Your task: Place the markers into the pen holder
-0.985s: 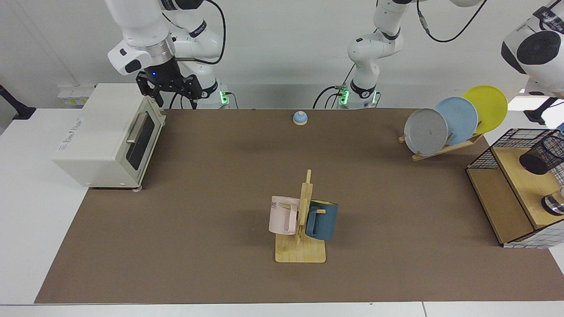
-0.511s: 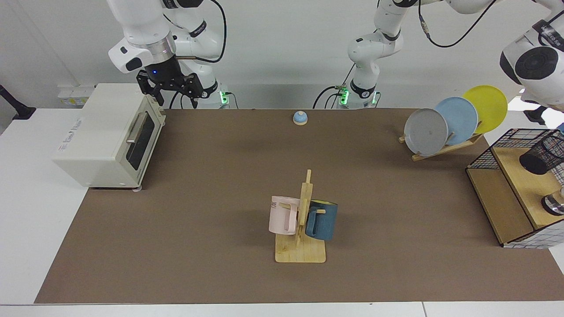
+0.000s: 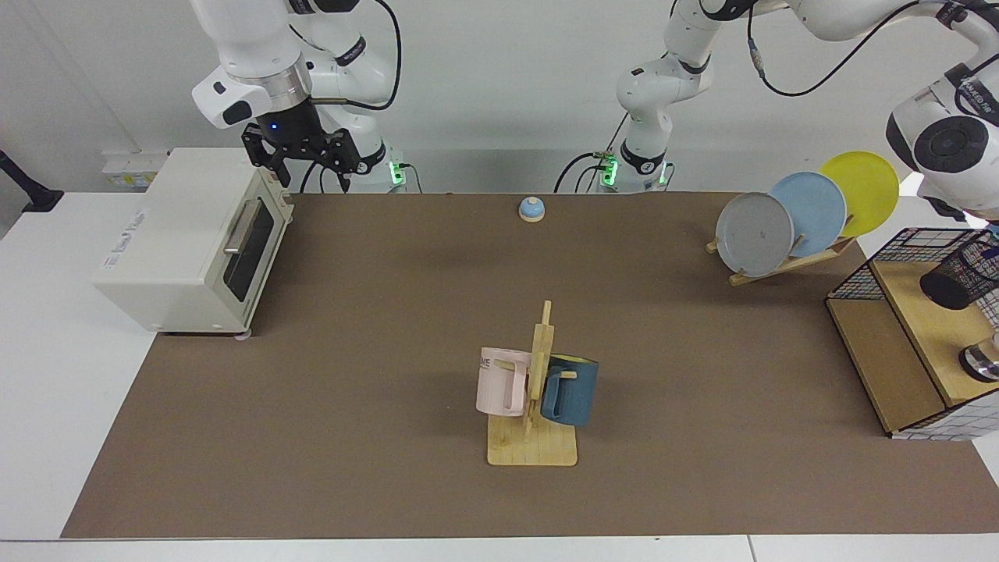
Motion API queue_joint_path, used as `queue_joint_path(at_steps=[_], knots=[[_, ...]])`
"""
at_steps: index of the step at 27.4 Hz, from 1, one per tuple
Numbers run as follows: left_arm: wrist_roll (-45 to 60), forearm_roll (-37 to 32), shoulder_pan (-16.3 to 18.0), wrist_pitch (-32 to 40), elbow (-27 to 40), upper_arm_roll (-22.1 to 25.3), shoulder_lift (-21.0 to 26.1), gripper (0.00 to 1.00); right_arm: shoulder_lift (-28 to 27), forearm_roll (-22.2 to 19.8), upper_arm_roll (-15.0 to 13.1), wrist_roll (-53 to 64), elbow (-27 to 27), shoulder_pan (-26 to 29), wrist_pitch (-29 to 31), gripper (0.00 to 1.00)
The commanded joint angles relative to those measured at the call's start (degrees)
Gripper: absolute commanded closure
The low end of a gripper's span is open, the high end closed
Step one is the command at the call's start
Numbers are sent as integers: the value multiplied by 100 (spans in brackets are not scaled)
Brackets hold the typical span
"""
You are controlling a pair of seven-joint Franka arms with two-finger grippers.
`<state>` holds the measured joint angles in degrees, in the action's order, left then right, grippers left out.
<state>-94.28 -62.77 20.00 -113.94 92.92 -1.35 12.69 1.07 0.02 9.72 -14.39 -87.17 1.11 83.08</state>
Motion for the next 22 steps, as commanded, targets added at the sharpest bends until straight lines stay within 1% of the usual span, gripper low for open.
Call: queue_joint_path(at_steps=[1,10,18,22], knots=[[-20,98,83,-136,156,-49,-92,100,96,33,48,111,-81,83,-3,0],[-55,344,215,-523,306,-49,-92,100,96,33,48,111,-81,83,-3,0],[-82,441,364,-708,464,-49,-100,100,96,33,48,111,-81,83,-3,0],[-82,625,408,-726,596,-58,-136,100,96,33,39,111,-81,83,-3,0]])
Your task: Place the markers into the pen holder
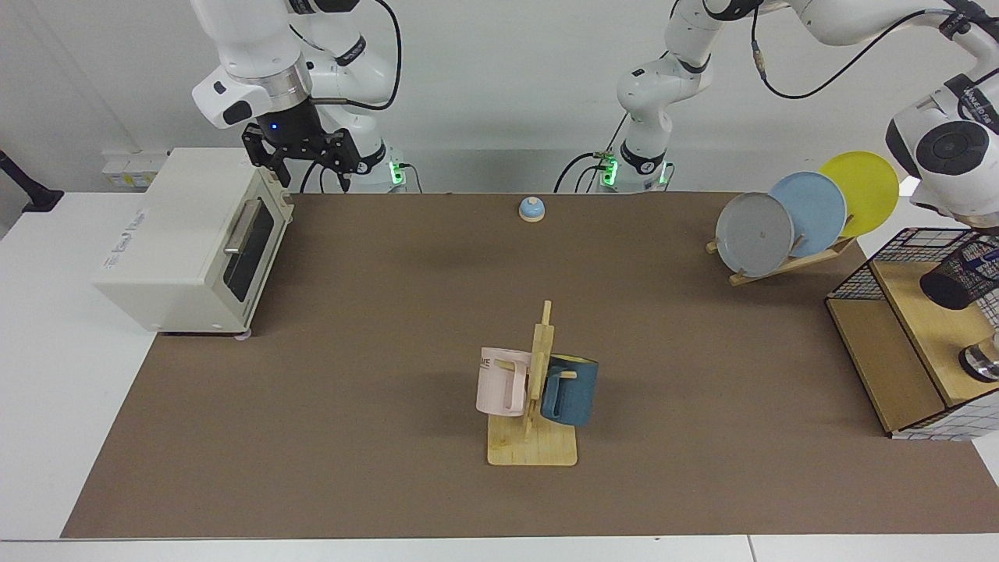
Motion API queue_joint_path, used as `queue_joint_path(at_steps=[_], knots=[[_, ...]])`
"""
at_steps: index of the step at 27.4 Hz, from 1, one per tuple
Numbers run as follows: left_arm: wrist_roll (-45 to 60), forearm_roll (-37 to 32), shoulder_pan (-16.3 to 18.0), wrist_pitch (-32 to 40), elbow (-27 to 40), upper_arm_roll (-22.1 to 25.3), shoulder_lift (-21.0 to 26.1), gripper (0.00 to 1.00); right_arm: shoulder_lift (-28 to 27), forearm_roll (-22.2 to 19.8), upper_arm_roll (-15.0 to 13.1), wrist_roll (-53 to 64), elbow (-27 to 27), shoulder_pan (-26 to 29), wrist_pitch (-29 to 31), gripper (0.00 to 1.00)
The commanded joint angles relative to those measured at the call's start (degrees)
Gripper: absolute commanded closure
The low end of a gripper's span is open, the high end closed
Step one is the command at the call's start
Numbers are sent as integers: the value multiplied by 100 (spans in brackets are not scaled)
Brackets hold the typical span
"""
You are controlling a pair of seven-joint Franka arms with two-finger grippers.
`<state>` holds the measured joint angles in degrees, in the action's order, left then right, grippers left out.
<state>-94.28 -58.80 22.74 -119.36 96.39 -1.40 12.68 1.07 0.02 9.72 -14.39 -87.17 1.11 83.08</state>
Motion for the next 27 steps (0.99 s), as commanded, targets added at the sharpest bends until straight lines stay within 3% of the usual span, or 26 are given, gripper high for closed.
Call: queue_joint_path(at_steps=[1,24,27], knots=[[-81,272,135,-185,249,-54,-135,100,95,33,47,111,-81,83,-3,0],[-161,667,205,-281,284,-45,-117,100,95,33,47,111,-81,83,-3,0],[-161,676,205,-281,276,-45,-108,95,95,33,47,111,-81,83,-3,0]])
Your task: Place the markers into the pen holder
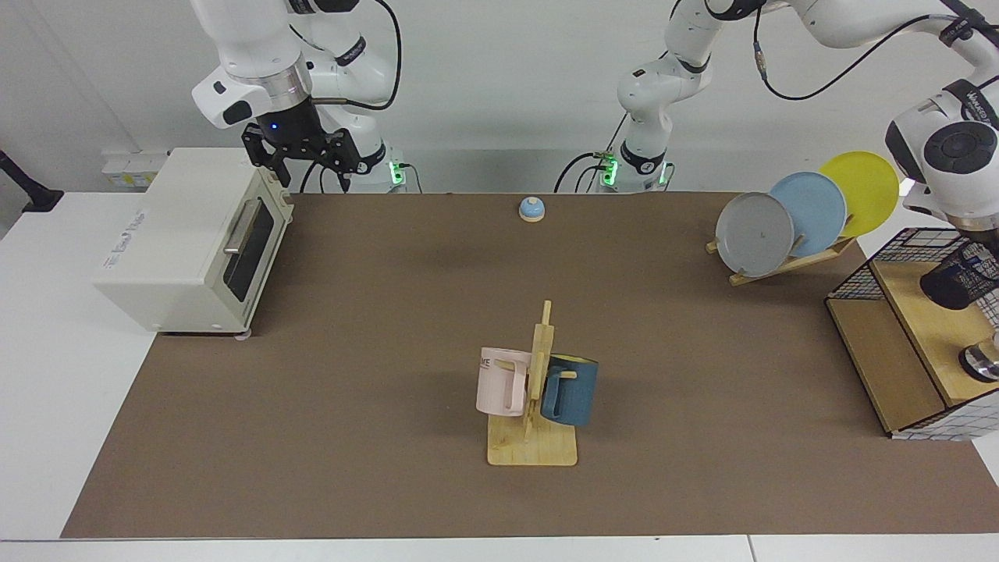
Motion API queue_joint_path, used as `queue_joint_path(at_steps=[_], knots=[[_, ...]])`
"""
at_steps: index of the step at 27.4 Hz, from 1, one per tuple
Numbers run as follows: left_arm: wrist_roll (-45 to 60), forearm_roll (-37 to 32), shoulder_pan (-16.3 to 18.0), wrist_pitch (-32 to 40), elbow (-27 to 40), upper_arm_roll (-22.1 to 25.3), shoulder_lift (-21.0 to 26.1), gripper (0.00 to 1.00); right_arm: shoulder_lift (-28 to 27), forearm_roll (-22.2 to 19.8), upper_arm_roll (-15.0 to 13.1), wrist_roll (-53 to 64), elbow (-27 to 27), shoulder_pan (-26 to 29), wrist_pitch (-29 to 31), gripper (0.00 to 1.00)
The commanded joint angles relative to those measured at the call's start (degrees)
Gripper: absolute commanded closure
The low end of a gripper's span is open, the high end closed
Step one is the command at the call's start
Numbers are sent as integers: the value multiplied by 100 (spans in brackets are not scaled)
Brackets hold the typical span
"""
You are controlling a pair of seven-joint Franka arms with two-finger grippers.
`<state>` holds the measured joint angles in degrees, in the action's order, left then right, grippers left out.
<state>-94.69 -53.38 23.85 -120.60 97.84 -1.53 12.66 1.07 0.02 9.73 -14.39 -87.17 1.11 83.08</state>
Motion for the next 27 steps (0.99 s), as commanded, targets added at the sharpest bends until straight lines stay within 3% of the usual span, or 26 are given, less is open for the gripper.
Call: queue_joint_path(at_steps=[1,2,3,5,20,23,27], knots=[[-129,134,84,-157,130,-32,-106,93,95,33,47,111,-81,83,-3,0],[-155,134,76,-157,121,-32,-106,88,95,33,47,111,-81,83,-3,0],[-181,134,76,-157,104,-32,-97,77,95,33,47,111,-81,83,-3,0],[-217,134,67,-157,86,-32,-89,39,95,33,47,111,-81,74,-3,0],[-331,143,-30,-95,-125,3,-176,38,95,33,47,111,-81,83,-3,0],[-331,187,-214,-25,-195,73,-290,37,95,33,47,111,-81,83,-3,0],[-410,301,-723,308,-239,441,-510,34,95,33,47,111,-81,83,-3,0]])
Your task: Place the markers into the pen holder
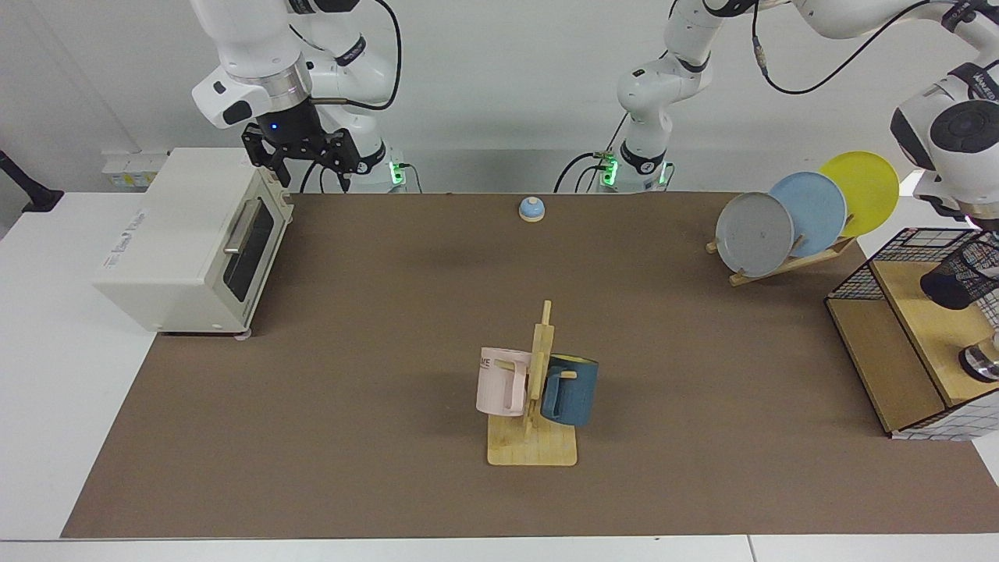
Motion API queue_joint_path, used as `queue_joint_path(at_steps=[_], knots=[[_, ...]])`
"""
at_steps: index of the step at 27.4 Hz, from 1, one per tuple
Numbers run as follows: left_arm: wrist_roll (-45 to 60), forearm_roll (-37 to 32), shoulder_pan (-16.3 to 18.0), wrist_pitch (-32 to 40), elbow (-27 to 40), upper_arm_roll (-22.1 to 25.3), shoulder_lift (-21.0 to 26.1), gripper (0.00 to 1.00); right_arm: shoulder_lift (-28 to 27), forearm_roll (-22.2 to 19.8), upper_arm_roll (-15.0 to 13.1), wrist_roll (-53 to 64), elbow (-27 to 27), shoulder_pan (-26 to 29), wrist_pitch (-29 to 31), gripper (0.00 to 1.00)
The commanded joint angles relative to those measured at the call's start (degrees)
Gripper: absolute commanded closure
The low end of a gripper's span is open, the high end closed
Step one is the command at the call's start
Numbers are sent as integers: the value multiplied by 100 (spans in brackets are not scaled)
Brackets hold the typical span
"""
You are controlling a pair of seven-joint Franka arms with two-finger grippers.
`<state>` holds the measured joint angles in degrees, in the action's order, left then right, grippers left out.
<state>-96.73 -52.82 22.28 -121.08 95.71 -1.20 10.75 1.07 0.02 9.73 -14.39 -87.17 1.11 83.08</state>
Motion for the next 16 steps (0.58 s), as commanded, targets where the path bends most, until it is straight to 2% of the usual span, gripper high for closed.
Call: queue_joint_path(at_steps=[1,8,10,12,16], knots=[[-206,385,-706,427,-26,531,-406,34,95,33,47,111,-81,83,-3,0],[-206,1545,-1594,524,-18,1332,-951,30,95,33,47,111,-81,83,-3,0],[-188,1887,-1822,760,-35,1420,-1057,29,95,33,47,111,-81,83,-3,0],[-83,2265,-2042,1155,-175,1481,-1093,22,95,33,47,111,-81,83,-3,0],[40,2959,-2376,1745,-456,1727,-1145,16,95,33,47,111,-81,83,-3,0]])
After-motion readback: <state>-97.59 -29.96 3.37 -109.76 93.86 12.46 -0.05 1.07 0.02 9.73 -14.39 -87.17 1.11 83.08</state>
